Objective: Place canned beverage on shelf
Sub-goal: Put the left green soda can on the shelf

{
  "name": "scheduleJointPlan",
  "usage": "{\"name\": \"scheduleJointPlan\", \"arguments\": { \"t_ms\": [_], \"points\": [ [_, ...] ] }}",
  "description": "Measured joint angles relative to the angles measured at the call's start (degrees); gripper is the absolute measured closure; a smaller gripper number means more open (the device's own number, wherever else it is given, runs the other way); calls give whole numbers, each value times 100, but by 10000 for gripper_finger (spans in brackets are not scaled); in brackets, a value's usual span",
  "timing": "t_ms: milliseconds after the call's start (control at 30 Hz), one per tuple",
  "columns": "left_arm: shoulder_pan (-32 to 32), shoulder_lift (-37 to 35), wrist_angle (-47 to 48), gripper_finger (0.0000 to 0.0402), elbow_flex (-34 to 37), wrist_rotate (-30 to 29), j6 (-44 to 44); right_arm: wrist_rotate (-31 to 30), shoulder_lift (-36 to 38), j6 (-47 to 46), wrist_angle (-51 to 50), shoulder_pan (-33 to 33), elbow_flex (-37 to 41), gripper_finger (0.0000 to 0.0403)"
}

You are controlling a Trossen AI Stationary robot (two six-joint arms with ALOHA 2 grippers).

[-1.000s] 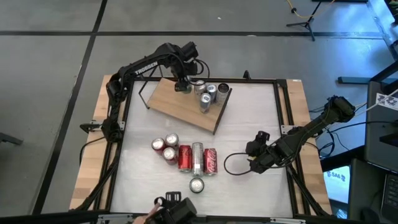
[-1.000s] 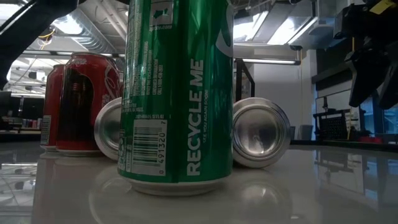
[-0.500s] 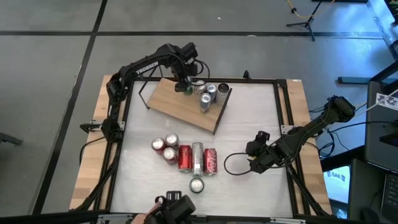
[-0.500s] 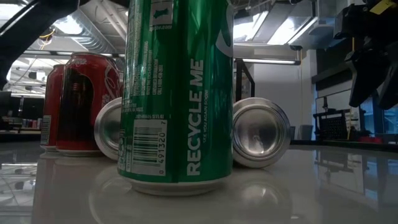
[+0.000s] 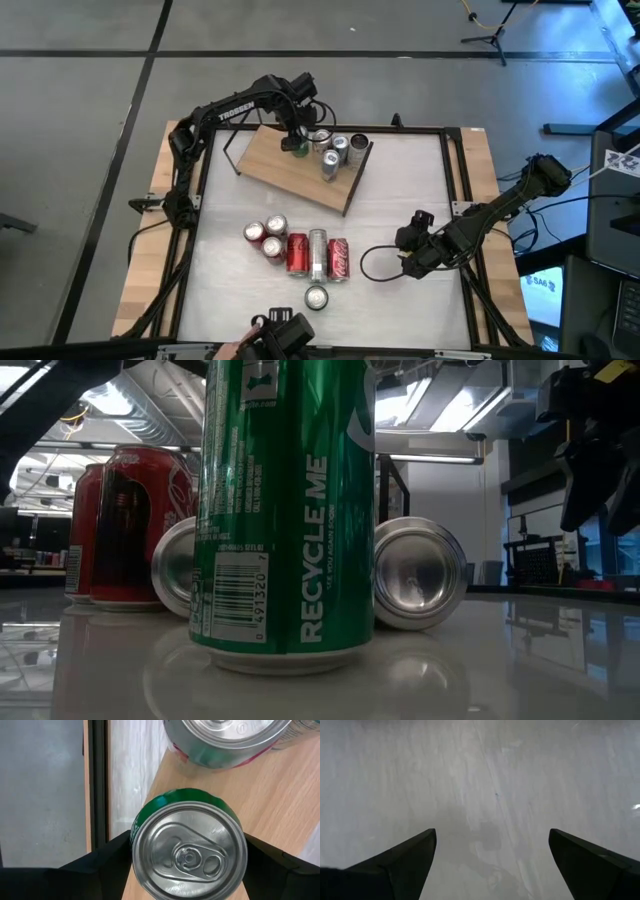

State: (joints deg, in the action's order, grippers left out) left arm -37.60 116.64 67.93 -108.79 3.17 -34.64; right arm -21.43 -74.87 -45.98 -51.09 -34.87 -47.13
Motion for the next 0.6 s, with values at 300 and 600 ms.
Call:
{"name": "scheduleJointPlan", "arguments": {
  "t_ms": [300, 600],
  "points": [
    [28, 32, -313, 75, 13, 1, -8, 0, 0, -2, 2, 2, 0, 22],
    [98, 70, -428, 72, 35, -143, -1, 0, 0, -2, 0, 0, 0, 22]
  ]
}}
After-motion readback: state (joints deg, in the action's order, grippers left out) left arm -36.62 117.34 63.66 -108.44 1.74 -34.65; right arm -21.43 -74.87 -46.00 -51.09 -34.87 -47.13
